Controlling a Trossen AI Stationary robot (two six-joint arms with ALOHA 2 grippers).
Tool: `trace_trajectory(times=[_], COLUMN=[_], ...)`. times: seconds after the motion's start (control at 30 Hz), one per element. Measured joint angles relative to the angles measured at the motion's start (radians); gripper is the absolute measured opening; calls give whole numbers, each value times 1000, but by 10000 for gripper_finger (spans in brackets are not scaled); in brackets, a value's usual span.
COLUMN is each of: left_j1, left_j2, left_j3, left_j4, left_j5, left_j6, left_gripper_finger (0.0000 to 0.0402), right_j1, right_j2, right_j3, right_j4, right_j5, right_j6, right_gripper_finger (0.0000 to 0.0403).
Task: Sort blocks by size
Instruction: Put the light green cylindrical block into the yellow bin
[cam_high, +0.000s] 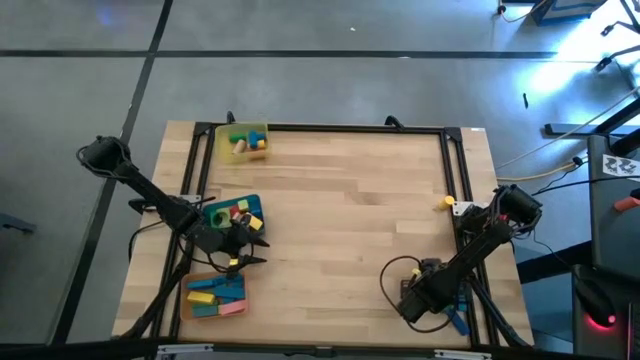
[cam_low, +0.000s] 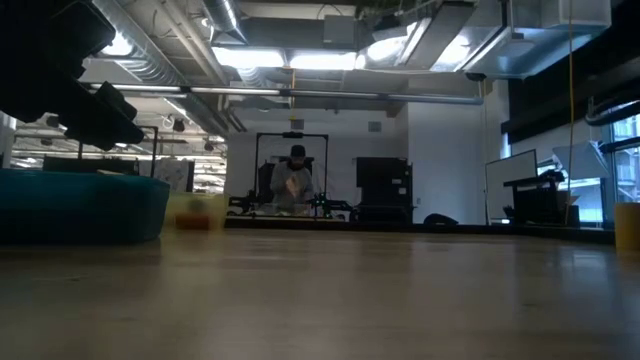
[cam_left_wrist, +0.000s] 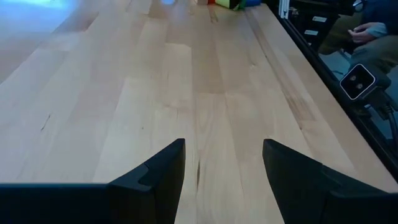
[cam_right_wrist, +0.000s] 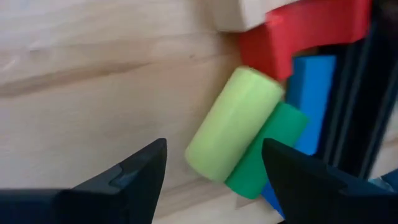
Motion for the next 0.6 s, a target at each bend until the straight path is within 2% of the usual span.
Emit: trace_trajectory(times=[0.33,0.6], left_j1=[0,0], left_j2=[0,0], left_j3=[0,0], left_j4=[0,0], left_j5=[0,0], left_j6=[18,16], left_gripper_finger=[198,198], right_j1=[0,0], right_j2=[-2,-3], right_j3=[-57,-61], right_j4=[95,77], right_j5=[22,61], right_j6=[-1,-6], right_gripper_finger=[264,264])
